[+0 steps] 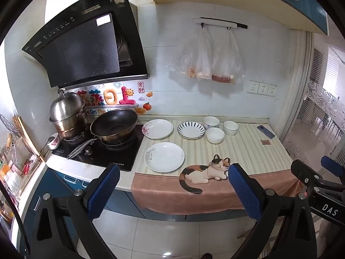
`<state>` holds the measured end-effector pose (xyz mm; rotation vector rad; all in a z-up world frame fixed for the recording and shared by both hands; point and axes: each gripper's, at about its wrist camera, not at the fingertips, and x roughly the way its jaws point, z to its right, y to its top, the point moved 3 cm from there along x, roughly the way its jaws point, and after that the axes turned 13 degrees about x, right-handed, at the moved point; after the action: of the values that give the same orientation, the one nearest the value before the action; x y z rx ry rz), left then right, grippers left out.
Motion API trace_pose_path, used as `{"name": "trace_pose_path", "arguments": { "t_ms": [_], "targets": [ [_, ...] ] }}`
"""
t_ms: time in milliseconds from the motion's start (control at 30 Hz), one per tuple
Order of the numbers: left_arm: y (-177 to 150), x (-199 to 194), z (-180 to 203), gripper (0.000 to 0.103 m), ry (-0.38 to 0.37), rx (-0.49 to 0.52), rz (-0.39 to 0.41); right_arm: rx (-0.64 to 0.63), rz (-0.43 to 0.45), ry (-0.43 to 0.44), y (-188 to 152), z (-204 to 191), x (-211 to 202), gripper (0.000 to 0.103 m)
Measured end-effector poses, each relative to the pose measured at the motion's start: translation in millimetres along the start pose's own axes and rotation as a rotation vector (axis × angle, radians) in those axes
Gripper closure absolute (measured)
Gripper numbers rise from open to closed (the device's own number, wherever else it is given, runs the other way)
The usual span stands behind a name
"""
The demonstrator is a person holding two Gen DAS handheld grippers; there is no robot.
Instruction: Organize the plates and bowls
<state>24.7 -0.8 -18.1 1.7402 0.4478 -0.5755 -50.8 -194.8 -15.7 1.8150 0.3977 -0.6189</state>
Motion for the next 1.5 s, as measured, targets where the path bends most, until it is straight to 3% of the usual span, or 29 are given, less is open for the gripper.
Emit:
{"name": "trace_pose_path", "arguments": {
  "t_ms": [1500],
  "targets": [
    [4, 2, 4, 0.000, -0.004, -0.006, 0.002, -0.002, -0.004, 0.000, 7, -5, 5, 0.000]
  ]
}}
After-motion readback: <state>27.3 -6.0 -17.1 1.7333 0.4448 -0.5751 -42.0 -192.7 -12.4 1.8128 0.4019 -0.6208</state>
